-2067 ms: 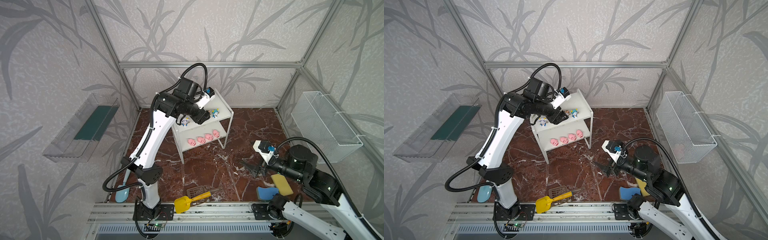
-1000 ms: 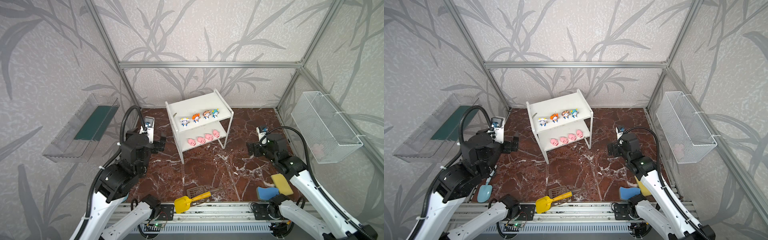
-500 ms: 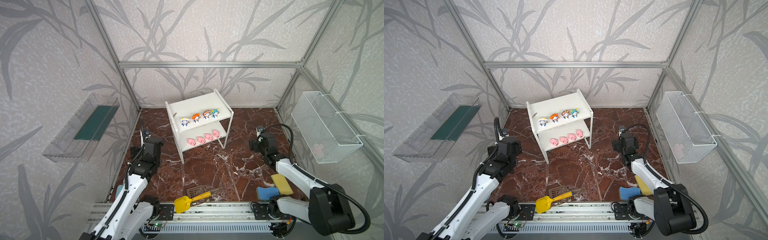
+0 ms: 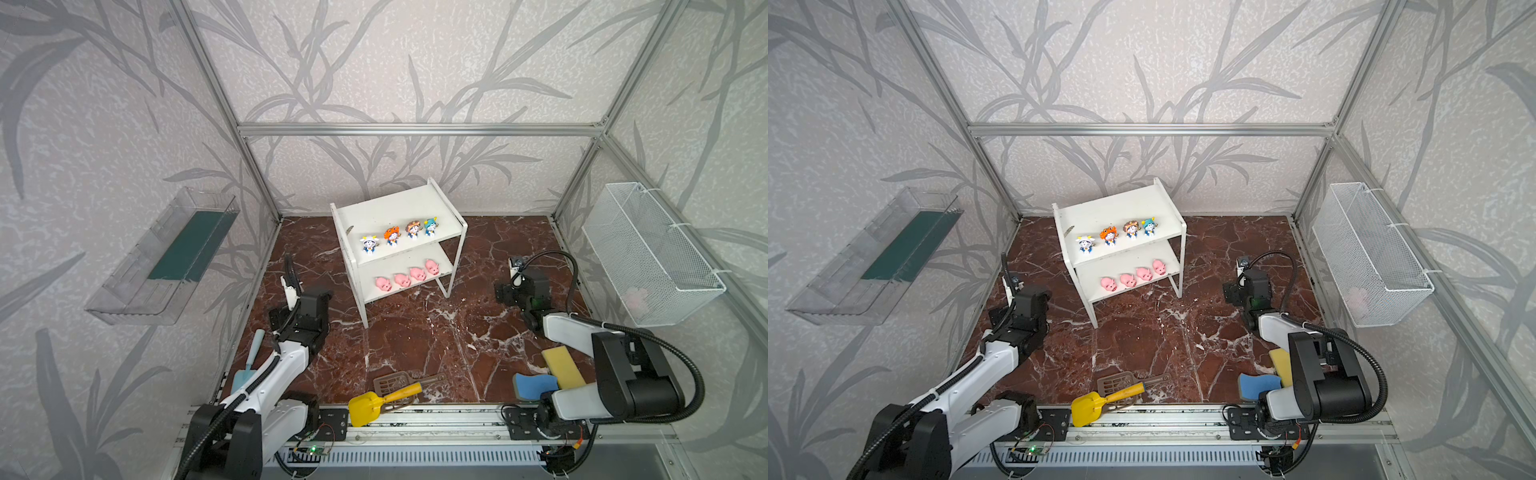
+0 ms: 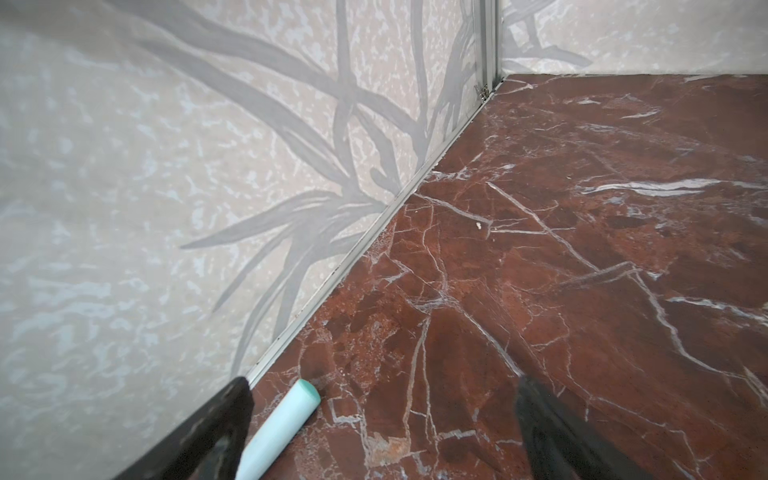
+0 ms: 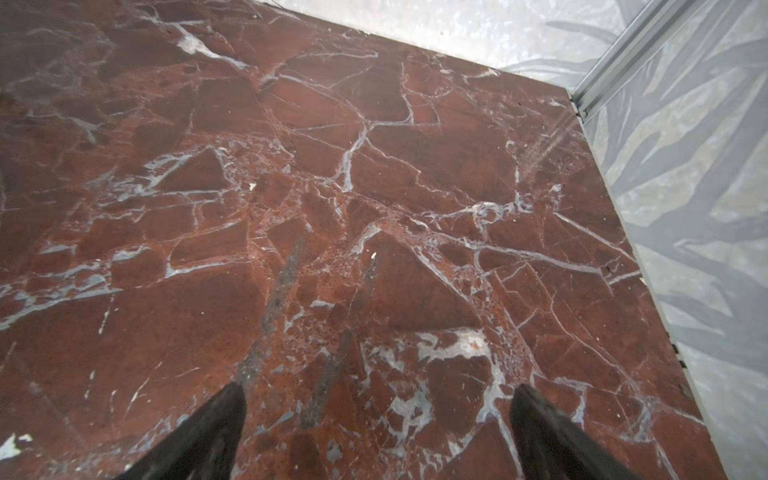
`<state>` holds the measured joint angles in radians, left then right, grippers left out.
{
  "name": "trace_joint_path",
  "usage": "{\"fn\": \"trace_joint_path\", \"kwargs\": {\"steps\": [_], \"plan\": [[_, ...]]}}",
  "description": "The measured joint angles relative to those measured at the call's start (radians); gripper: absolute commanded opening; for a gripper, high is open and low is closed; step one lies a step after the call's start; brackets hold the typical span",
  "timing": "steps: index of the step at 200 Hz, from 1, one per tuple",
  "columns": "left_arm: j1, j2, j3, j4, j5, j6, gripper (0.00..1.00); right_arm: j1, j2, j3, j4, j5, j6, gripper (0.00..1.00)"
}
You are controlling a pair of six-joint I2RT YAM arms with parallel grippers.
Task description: Place and organize the plastic toys onto the shelf
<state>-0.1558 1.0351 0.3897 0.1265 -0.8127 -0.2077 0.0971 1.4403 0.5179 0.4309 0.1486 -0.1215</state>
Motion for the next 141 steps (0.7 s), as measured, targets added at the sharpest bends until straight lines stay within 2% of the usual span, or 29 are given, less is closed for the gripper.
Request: {"fn": "trace_joint_path", "kwargs": {"steps": [38, 73, 103, 141], "plan": [[0.0, 0.034, -0.113, 0.257, 0.113, 0.052, 1.0, 0.0, 0.0, 0.003, 0.006, -0.003, 0.005, 1.0], [0.0, 0.201, -0.135, 0.512, 0.215, 0.129, 1.0, -0.019, 0.007, 0.003, 0.043, -0.107, 0.027, 1.0], [0.0, 0.312, -0.133, 0.682, 0.248, 0.194, 1.0, -0.027, 0.072, -0.059, 0.233, -0.163, 0.047, 0.99], [0.004, 0.448, -0.109, 0.858, 0.256, 0.233, 1.0, -0.028, 0.083, -0.071, 0.242, -0.187, 0.051, 0.99]]}}
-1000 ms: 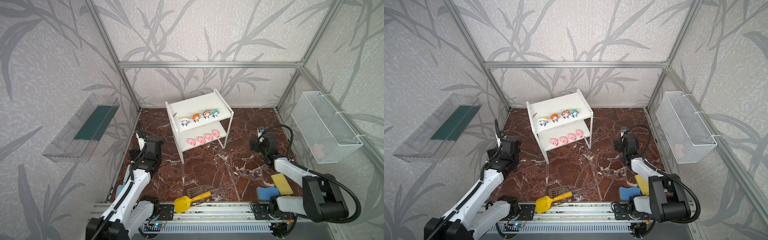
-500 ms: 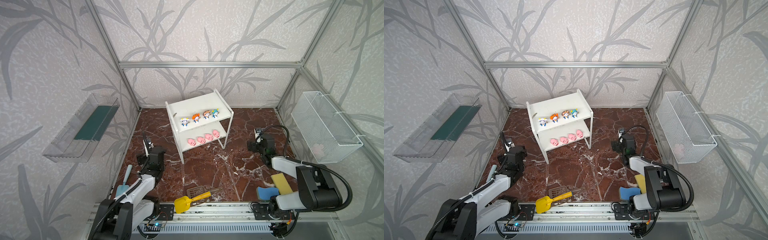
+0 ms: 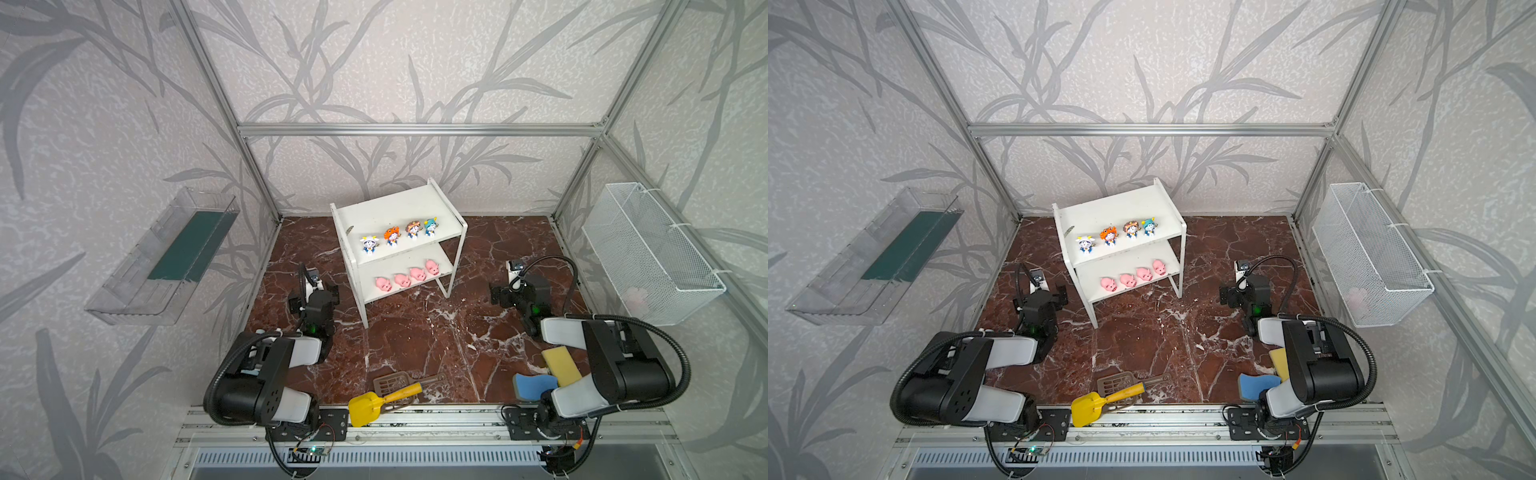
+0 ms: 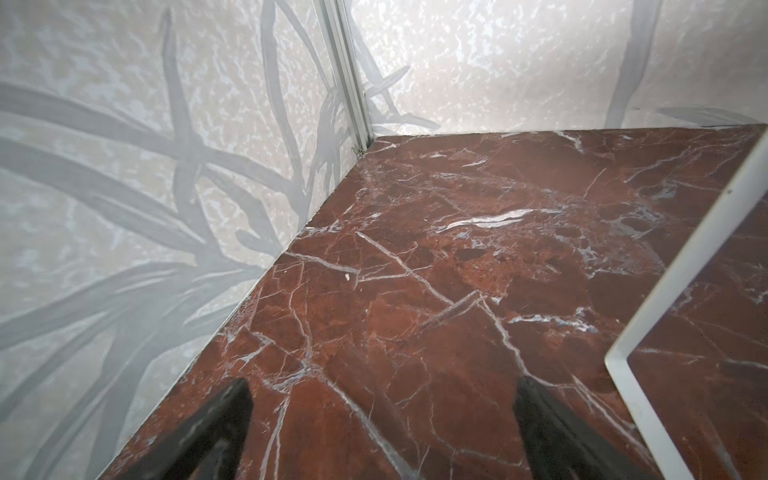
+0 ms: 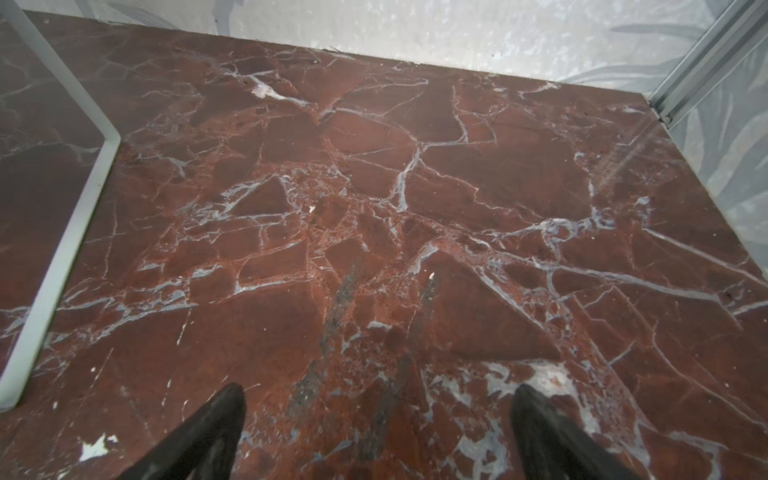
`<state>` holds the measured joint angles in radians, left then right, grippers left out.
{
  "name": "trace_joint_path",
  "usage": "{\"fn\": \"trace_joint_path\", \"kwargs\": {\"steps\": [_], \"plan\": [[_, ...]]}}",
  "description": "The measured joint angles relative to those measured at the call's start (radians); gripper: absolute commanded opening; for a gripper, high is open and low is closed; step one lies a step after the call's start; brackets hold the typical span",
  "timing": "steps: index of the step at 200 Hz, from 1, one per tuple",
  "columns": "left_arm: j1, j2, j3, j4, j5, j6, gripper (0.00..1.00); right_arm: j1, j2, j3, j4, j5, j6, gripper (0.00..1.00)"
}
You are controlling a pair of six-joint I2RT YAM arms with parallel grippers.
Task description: Place and organize the plastic toys onto the shelf
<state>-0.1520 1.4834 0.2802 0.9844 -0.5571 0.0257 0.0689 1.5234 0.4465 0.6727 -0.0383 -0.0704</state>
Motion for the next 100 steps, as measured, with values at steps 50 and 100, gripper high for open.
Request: {"fn": "trace_joint_path", "kwargs": {"steps": [50, 100], "plan": [[0.017, 0.058, 0.002, 0.085, 0.013, 0.005, 1.0, 0.0, 0.0, 0.0, 0.009, -0.008, 0.0, 0.99], [0.032, 0.058, 0.032, 0.056, 0.032, -0.003, 1.0, 0.0, 0.0, 0.0, 0.011, -0.016, -0.001, 0.99]]}}
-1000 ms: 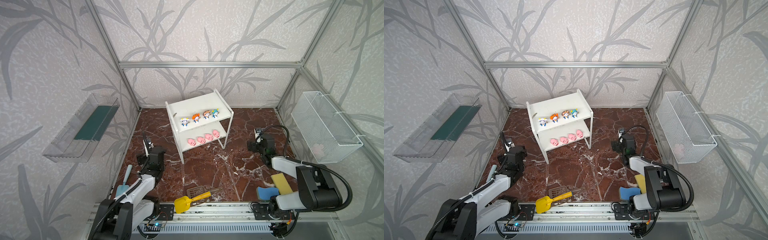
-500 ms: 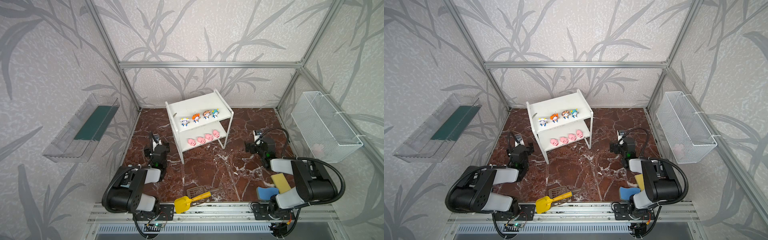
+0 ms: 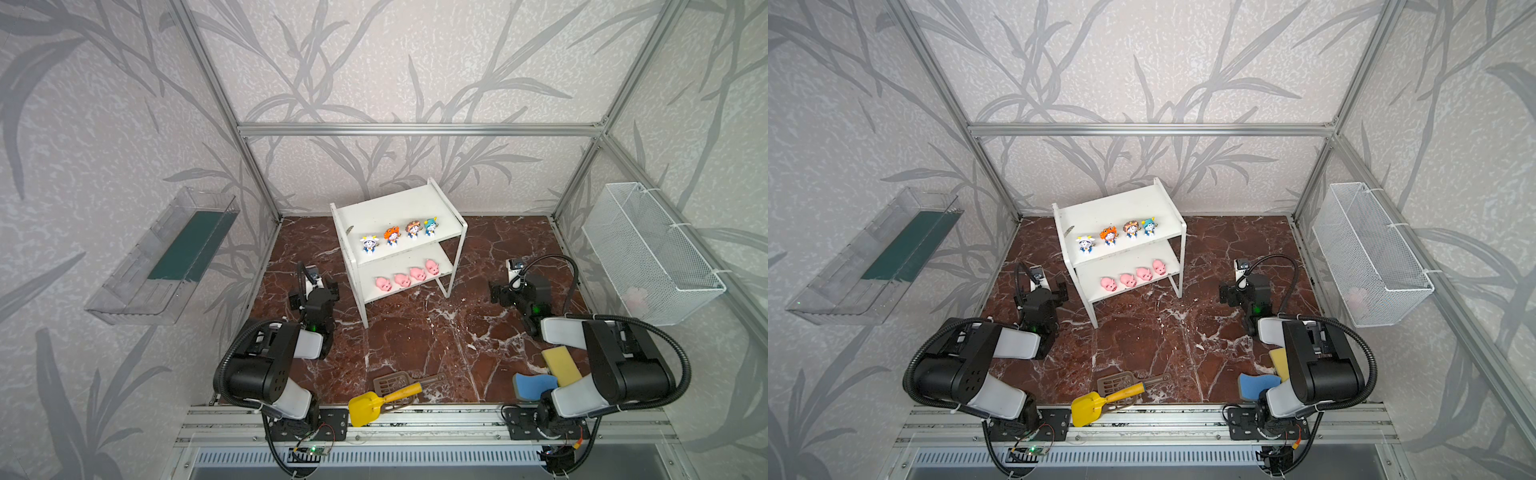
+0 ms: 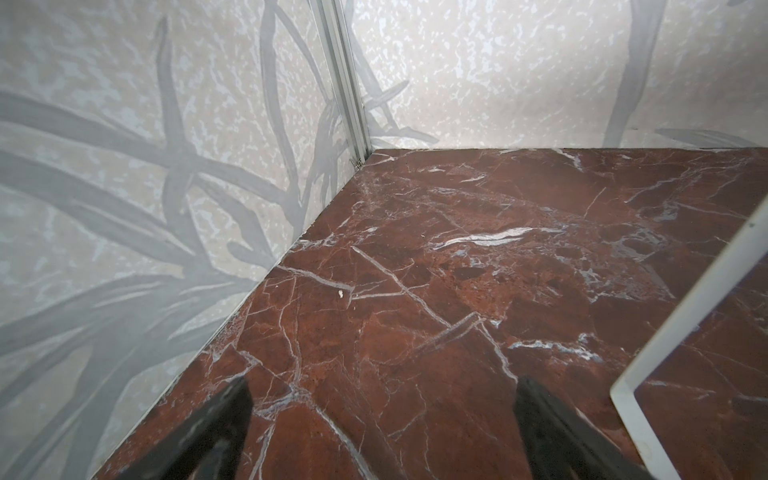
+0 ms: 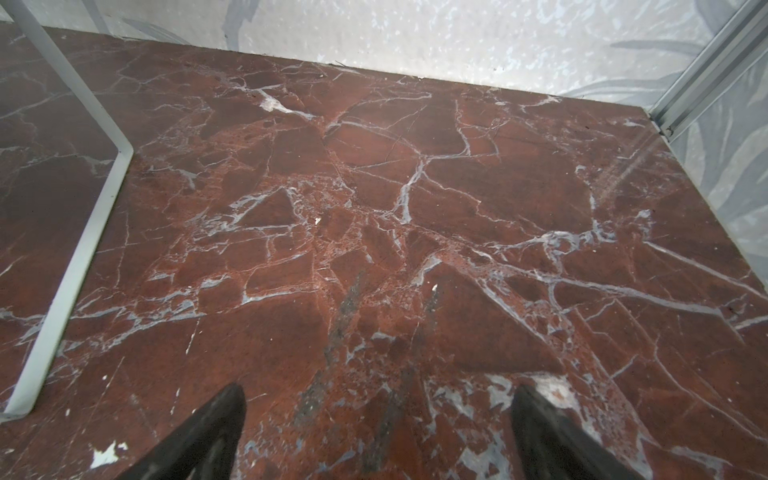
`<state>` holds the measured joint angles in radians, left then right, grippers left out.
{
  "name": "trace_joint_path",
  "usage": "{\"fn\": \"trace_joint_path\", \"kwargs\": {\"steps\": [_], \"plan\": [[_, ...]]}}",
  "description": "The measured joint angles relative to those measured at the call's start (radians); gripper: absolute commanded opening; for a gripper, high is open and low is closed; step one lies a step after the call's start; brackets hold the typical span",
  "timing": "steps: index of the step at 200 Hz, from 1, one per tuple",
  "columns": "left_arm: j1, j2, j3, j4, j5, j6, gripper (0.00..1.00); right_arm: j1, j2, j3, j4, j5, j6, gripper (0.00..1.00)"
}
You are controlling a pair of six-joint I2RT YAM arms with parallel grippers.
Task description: Place and organize the plastic toys onto the shelf
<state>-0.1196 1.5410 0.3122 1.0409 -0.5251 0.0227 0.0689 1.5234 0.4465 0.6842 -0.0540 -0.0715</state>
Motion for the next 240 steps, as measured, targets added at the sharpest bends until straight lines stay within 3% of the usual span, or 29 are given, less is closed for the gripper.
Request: {"fn": "trace_joint_path", "kwargs": {"steps": [240], "plan": [[0.024, 0.0, 0.039, -0.068, 0.034, -0.024, 1.0, 0.0, 0.0, 0.0, 0.0, 0.0, 0.0, 0.99]]}}
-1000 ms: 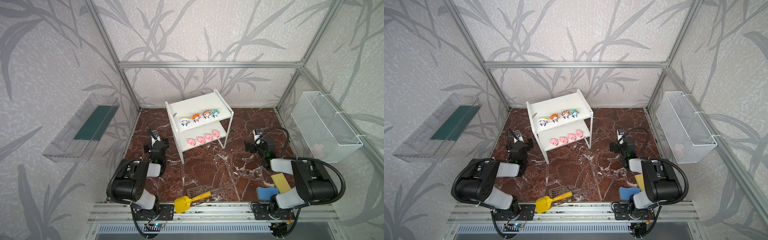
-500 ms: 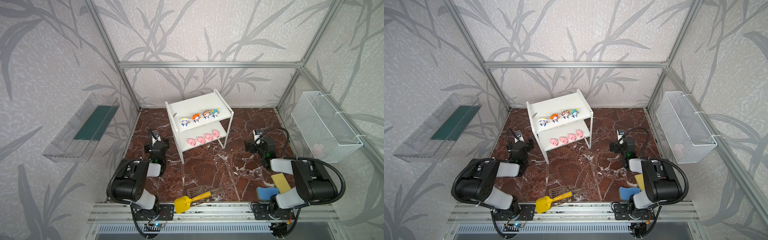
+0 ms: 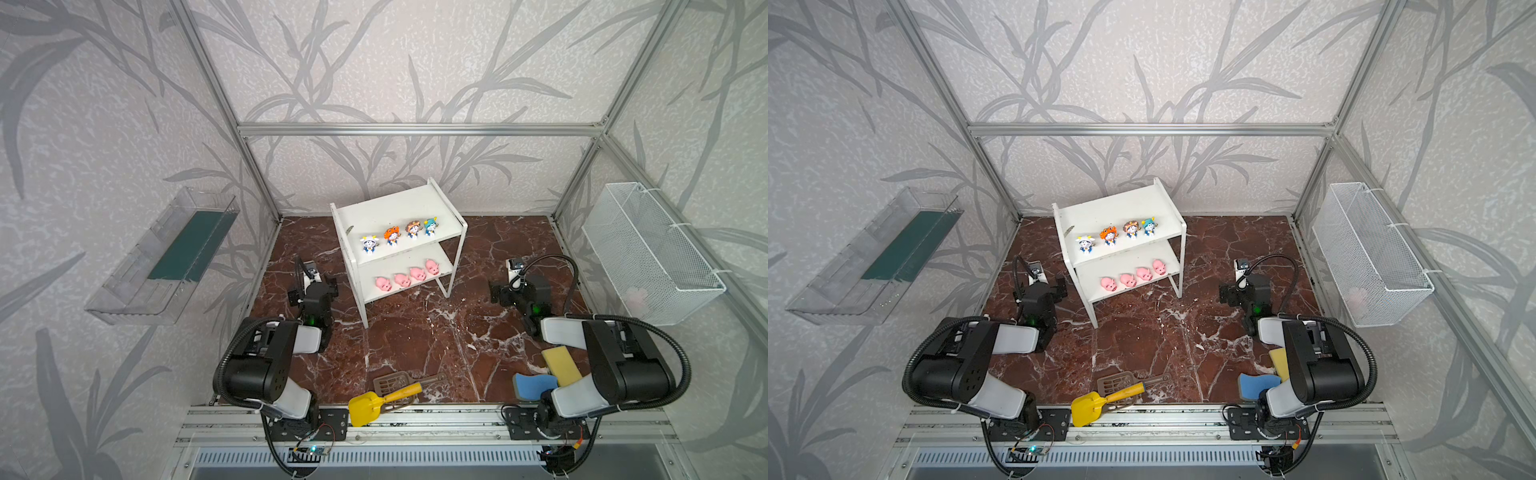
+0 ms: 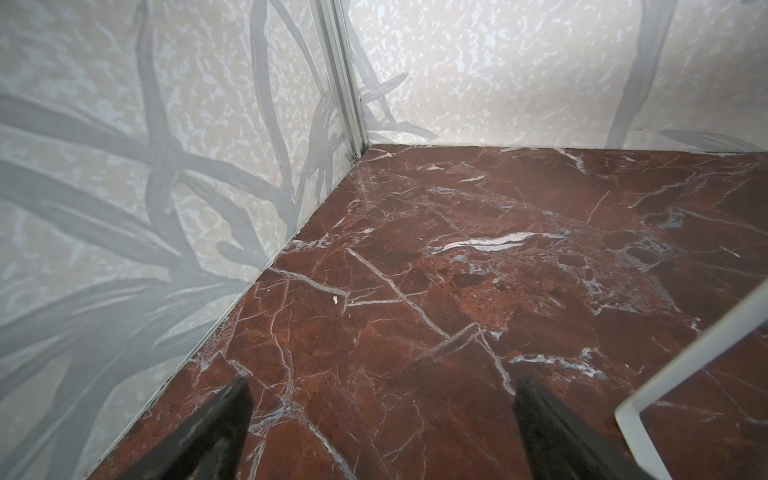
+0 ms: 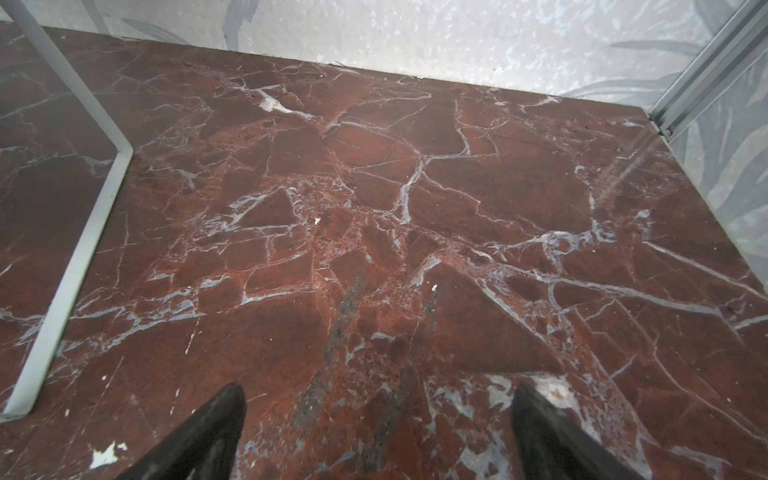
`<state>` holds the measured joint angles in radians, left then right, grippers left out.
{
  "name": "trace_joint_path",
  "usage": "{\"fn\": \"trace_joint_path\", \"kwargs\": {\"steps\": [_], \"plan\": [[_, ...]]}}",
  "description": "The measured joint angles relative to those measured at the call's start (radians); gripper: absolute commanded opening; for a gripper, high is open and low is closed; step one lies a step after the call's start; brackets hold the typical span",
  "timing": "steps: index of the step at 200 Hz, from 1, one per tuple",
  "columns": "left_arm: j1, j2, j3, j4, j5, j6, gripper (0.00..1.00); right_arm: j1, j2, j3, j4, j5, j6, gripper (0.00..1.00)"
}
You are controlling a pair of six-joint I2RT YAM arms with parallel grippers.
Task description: Place and organize the plastic toys onto the shelf
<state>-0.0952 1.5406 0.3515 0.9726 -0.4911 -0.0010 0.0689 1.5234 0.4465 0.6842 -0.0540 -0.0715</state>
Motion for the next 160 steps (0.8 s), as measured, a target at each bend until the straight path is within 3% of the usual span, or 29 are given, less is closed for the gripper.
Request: {"fn": "trace_joint_path", "kwargs": {"steps": [84, 128, 160], "plan": [[0.0, 0.0, 0.0, 0.0, 0.0, 0.0, 1.0, 0.0, 0.0, 0.0, 0.0, -0.002, 0.0, 0.99], [0.0, 0.0, 0.0, 0.0, 0.0, 0.0, 1.0, 0.0, 0.0, -0.08, 0.129, -0.14, -0.058, 0.99], [0.0, 0.0, 0.0, 0.0, 0.0, 0.0, 1.0, 0.001, 0.005, -0.07, 0.128, -0.124, -0.048, 0.99]]}}
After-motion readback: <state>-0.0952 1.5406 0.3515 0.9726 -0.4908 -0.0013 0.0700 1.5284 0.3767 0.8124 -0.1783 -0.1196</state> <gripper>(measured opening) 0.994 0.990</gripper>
